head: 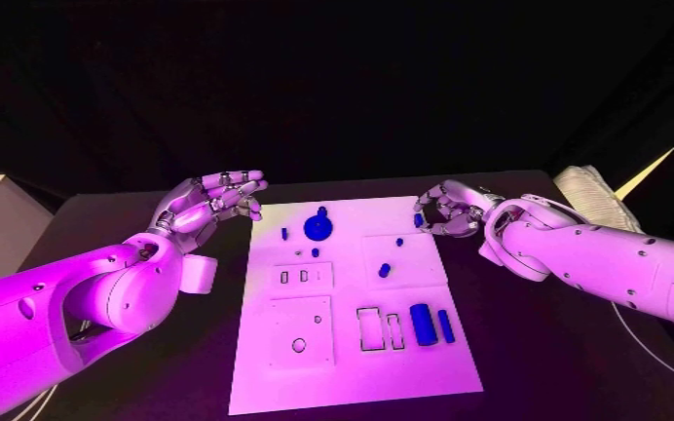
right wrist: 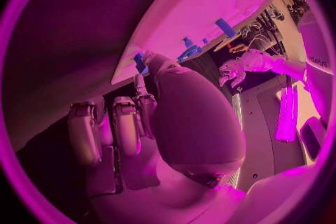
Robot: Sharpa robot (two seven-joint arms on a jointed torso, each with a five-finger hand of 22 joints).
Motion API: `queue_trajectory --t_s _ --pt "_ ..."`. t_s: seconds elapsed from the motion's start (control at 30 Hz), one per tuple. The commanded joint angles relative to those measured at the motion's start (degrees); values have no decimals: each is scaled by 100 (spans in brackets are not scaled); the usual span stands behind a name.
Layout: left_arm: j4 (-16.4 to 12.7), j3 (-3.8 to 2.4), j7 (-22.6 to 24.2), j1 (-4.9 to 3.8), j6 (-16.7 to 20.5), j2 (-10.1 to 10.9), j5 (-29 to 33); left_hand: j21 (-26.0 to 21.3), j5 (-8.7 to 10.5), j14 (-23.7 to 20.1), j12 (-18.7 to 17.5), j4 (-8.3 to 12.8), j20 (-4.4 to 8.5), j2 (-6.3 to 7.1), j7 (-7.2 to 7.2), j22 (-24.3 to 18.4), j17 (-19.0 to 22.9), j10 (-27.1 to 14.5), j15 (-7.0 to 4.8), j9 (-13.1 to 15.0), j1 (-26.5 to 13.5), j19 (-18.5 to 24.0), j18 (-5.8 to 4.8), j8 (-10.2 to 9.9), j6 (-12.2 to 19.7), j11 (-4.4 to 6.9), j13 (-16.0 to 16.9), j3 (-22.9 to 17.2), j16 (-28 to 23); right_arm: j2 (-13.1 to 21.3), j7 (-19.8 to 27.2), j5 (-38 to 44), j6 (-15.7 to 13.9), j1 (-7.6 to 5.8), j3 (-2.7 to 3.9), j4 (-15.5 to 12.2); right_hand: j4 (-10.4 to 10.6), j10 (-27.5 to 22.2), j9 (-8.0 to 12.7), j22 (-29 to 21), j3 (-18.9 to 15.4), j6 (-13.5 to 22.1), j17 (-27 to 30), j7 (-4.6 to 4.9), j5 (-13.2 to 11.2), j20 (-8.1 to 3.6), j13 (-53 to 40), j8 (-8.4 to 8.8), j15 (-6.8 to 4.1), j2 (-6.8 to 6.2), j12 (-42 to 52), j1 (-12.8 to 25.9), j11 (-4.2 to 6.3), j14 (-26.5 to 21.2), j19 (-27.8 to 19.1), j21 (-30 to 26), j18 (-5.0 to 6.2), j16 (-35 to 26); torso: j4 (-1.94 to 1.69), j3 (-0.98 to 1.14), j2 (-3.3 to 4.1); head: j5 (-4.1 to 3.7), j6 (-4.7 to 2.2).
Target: Assemble the parts on the task board
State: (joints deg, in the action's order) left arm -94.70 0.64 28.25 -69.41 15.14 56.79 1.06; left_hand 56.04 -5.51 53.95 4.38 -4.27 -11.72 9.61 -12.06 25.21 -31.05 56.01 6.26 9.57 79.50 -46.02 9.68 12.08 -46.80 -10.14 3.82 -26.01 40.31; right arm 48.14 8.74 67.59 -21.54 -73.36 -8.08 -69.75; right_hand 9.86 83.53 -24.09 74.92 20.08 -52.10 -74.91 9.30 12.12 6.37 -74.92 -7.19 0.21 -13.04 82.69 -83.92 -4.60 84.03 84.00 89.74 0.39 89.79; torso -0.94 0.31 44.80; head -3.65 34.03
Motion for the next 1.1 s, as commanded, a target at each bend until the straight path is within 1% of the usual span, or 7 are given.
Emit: queue_trajectory --t_s 0.03,0.37,0.5,0.53,0.63,0.97,1.1 --pt "-16 -3 45 -4 -104 -1 -7 20 10 -41 -12 10 7 -21 -141 5 5 -35 -9 -8 -22 49 85 -23 29 1 6 -38 39 -31 57 -21 89 8 1 35 8 48 7 1508 45 -62 -1509 0 1 0 -908 29 14 42 20 39 14 597 600 26 -39 21 -2 4 -5 10 24" --pt "-18 -3 38 -4 -107 8 -8 20 10 -41 -12 10 7 -21 -141 5 5 -35 -9 -8 -22 49 85 -23 29 1 6 -38 39 -84 13 -26 117 14 1 88 31 74 3 1508 167 -177 -1509 -13 5 -7 -930 -1 6 100 48 89 26 597 600 26 -39 21 17 10 -6 17 30" --pt "-18 -3 36 -4 -107 9 -8 20 10 -41 -12 10 7 -21 -141 5 5 -35 -9 -8 -22 49 85 -23 29 1 6 -38 39 -96 -2 -29 147 16 1 102 46 100 -24 1508 273 -368 -1509 -67 8 -26 -954 -87 -23 149 77 148 67 597 600 26 -39 21 10 10 -5 7 31" --pt "-18 -3 35 -4 -106 9 -8 20 10 -41 -12 10 7 -21 -141 5 5 -35 -9 -8 -22 49 85 -23 29 1 6 -38 39 -99 -7 -31 156 17 1 105 48 111 -37 1508 294 -430 -1509 -91 11 -36 -964 -122 -37 159 89 163 86 597 600 26 -39 21 7 11 -4 20 16" --pt "-18 -3 32 -4 -105 9 -8 34 10 -48 -13 12 5 -22 -147 11 10 -41 -6 -10 -26 59 84 -25 34 -3 5 -44 46 -109 -26 -35 176 25 1 115 39 126 -66 1508 353 -547 -1509 -135 -3 -69 -978 -199 -74 184 104 198 126 597 600 26 -39 21 7 10 -5 26 15" --pt "-16 -3 22 -4 -96 14 -8 34 10 -48 -13 12 5 -22 -147 11 10 -41 -6 -10 -26 59 84 -25 34 -3 5 -44 46 -144 -85 -38 197 42 1 170 7 135 -114 1508 421 -678 -1509 -196 -6 -115 -984 -314 -121 203 110 246 180 597 600 26 -39 21 9 10 -3 10 46" --pt "-16 -3 20 -4 -94 16 -8 34 10 -48 -13 12 5 -22 -147 11 10 -41 -6 -10 -26 59 84 -25 34 -3 5 -44 46 -151 -129 -25 144 44 1 170 -3 142 -128 1508 437 -707 -1509 -213 -9 -127 -991 -347 -134 210 117 259 194 597 600 26 -39 21 8 8 -3 7 56"
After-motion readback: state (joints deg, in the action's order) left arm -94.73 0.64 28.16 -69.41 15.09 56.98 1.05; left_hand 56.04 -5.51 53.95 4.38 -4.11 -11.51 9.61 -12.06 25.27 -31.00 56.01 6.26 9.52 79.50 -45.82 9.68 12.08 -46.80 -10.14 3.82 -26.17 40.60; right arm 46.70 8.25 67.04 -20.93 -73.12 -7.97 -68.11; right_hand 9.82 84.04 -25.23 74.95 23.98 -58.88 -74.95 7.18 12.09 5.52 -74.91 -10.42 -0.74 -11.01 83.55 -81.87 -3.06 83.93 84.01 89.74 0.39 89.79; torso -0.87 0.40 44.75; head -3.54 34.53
